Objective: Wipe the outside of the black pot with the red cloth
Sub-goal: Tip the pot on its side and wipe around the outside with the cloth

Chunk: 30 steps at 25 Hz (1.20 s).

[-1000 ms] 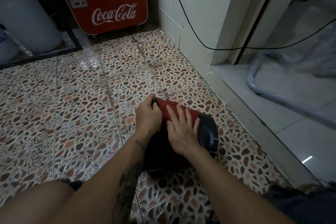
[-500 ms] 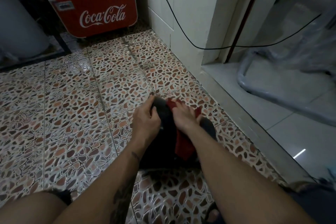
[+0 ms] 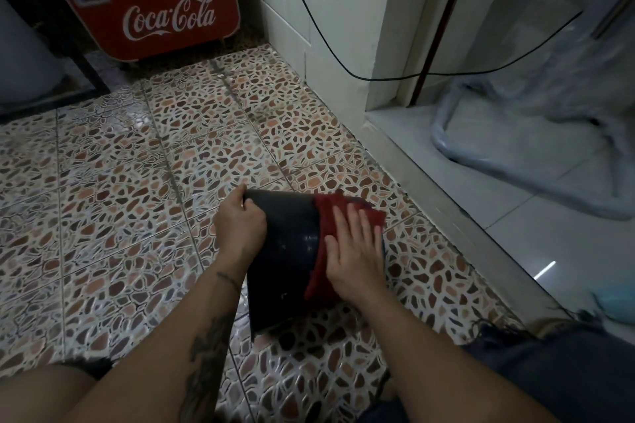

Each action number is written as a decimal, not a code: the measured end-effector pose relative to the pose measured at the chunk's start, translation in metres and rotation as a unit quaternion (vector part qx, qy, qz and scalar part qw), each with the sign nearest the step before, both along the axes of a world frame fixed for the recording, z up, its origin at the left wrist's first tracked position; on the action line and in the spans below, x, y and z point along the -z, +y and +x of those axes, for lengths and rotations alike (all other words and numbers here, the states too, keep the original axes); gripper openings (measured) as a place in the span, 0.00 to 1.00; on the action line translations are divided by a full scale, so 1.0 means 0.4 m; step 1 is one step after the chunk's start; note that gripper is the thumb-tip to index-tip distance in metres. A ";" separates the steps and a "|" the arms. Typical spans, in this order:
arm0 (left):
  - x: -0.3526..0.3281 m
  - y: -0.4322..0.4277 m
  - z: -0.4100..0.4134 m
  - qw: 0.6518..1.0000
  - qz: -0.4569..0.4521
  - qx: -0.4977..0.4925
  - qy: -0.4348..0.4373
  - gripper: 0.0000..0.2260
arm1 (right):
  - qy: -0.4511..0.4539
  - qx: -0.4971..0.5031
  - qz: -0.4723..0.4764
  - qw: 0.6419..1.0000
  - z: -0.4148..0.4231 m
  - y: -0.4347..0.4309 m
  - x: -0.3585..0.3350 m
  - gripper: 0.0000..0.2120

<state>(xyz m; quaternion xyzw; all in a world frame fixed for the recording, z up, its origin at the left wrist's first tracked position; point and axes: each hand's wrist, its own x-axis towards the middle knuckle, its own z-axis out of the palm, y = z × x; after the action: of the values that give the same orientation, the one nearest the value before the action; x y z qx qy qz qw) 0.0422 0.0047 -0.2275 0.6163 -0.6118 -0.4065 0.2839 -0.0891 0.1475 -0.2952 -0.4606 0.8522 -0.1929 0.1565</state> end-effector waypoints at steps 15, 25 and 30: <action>0.007 -0.041 -0.005 0.998 0.023 -0.014 -0.062 0.19 | -0.015 -0.092 -0.041 0.995 0.068 -0.076 -0.045 0.30; 0.013 -0.039 -0.002 0.997 -0.015 -0.003 -0.079 0.17 | -0.043 0.108 0.070 0.991 -0.143 -0.120 0.020 0.31; 0.016 -0.031 -0.004 0.996 -0.023 -0.025 -0.084 0.15 | -0.038 -0.013 0.035 0.999 -0.060 -0.221 -0.049 0.21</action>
<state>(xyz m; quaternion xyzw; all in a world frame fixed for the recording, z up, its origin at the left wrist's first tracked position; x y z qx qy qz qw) 0.0405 -0.0077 -0.2340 0.6570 -0.6269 -0.3318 0.2554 -0.1133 0.0589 -0.2757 -0.4585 0.8456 -0.1783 0.2072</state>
